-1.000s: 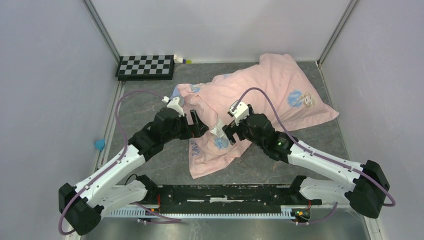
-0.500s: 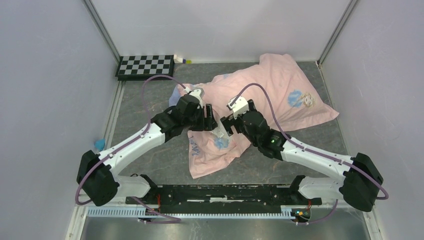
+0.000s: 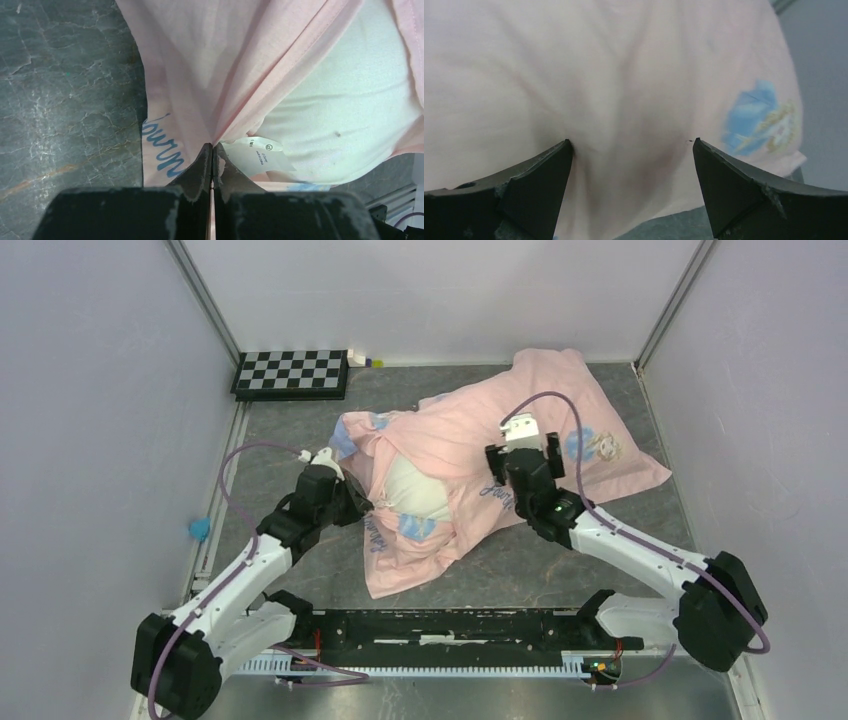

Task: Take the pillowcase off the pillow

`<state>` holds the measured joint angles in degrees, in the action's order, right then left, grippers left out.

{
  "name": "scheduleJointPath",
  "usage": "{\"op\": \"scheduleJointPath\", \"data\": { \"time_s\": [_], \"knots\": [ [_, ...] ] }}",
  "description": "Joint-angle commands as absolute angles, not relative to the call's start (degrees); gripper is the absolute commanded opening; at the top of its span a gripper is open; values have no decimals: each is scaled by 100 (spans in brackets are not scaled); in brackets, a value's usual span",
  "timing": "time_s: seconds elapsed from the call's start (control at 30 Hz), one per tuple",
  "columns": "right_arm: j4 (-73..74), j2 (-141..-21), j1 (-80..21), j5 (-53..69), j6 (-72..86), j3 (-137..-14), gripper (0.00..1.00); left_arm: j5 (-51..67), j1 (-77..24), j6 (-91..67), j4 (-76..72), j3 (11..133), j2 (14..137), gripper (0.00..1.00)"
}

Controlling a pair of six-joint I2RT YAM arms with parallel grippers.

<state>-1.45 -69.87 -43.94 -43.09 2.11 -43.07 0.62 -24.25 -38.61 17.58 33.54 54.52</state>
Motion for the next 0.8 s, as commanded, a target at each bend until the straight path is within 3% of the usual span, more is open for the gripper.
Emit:
{"op": "scheduleJointPath", "data": {
  "time_s": [0.0,0.17,0.43,0.77],
  "knots": [
    [167,-6444,-3520,-4541,652,-4070,96,145,-2255,-4145,1773,2899,5151,2],
    [231,-6130,-3305,-3836,495,-4099,96,552,-2250,-4160,1498,2553,5102,2],
    [191,-5625,-3358,-553,197,-4316,96,1510,-2257,-4181,808,2109,5167,2],
    [39,-6565,-4904,-1275,-255,-5086,98,1803,-2259,-4154,869,1940,4623,2]
  ]
}}
